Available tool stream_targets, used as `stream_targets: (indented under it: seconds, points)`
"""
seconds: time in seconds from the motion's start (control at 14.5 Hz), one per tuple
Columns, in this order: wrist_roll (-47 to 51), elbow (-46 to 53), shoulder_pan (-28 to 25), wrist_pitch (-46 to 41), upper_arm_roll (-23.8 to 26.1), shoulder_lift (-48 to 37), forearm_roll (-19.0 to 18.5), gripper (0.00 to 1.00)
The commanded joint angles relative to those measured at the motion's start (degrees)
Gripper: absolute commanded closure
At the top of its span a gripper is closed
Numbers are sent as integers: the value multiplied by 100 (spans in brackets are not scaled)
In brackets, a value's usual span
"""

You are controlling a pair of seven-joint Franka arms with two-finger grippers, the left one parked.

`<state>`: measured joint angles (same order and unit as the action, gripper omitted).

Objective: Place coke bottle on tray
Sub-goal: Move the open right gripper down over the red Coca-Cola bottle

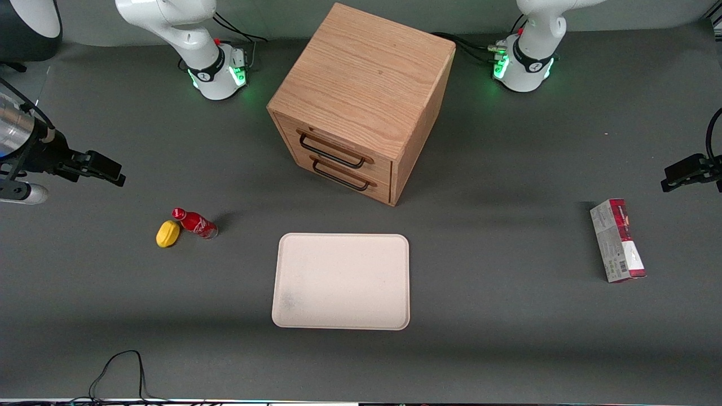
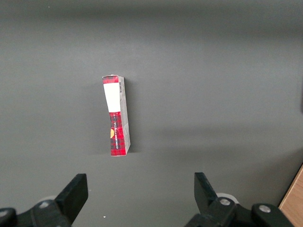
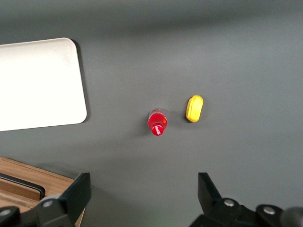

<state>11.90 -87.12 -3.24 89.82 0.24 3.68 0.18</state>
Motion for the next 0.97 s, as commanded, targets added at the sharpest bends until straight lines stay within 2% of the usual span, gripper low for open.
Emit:
stream_targets:
  seconds: [0.0,0.21,0.34,0.9]
  points:
    - [-136,2,-10,-79,-16,-25,131,0]
    - [-135,-85,-1,-52,-7,19,122,0]
    - [-153,-567,16,96,2,19,114,0]
    - [-522,-3835,-19,4170,2,-42,122,0]
